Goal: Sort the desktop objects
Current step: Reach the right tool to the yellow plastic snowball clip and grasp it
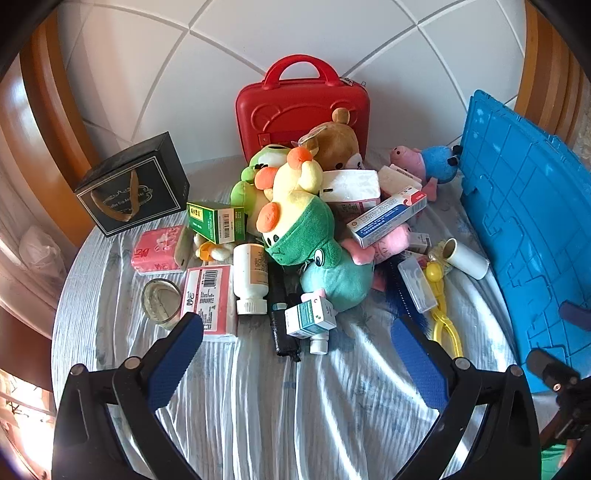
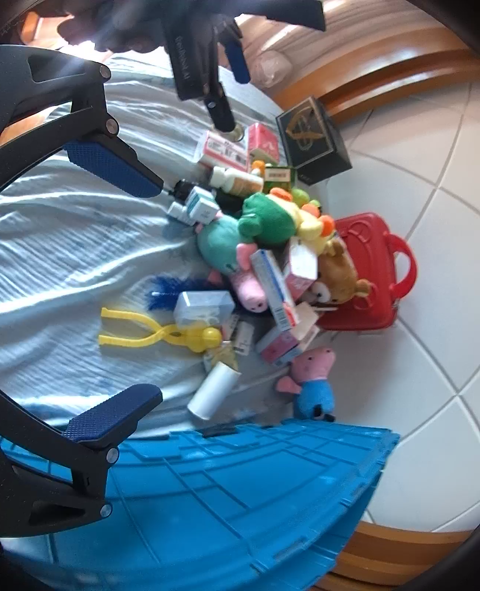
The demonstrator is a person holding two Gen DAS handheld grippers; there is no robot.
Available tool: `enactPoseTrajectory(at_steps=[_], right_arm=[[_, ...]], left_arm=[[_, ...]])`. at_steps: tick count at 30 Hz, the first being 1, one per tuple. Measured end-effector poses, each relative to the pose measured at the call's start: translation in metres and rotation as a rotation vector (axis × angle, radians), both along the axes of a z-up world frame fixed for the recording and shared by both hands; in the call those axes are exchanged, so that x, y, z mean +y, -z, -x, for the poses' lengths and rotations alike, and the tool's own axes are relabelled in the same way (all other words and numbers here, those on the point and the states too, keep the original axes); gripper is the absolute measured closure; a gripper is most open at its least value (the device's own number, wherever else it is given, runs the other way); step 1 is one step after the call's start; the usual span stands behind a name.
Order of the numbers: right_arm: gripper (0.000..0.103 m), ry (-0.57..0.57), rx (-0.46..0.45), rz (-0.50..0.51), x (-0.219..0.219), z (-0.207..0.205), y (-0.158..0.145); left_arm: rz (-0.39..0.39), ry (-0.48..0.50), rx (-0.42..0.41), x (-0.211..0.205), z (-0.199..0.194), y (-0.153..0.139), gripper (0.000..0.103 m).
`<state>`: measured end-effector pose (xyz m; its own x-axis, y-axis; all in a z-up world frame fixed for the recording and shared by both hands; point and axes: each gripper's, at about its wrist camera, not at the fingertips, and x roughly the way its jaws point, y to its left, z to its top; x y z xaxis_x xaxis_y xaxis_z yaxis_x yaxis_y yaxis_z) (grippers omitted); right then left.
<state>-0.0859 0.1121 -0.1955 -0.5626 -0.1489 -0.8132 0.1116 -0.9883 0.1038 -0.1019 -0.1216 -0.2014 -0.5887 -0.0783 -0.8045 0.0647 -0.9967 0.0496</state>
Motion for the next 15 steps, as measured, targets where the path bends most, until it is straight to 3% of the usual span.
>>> enactPoseTrajectory(at_steps=[7,11,15], right_arm=[[0.007,0.09,-0.118,-0.019,0.023,0.035,0.1],[0.024,0.13,-0.179,-0.037,0.03,0.057,0.146],[0.038,0.141,-0.193,-0.069,0.03,0.078,0.168]], left_arm=[[0.018,0.022,-0.013,-0.003,0.056,0.049,0.0],[0.021,0.024,-0.022,-0.008,0.08,0.069,0.0],[0.034,0.022,-0.012,-0.013,0.101,0.076,0.0]])
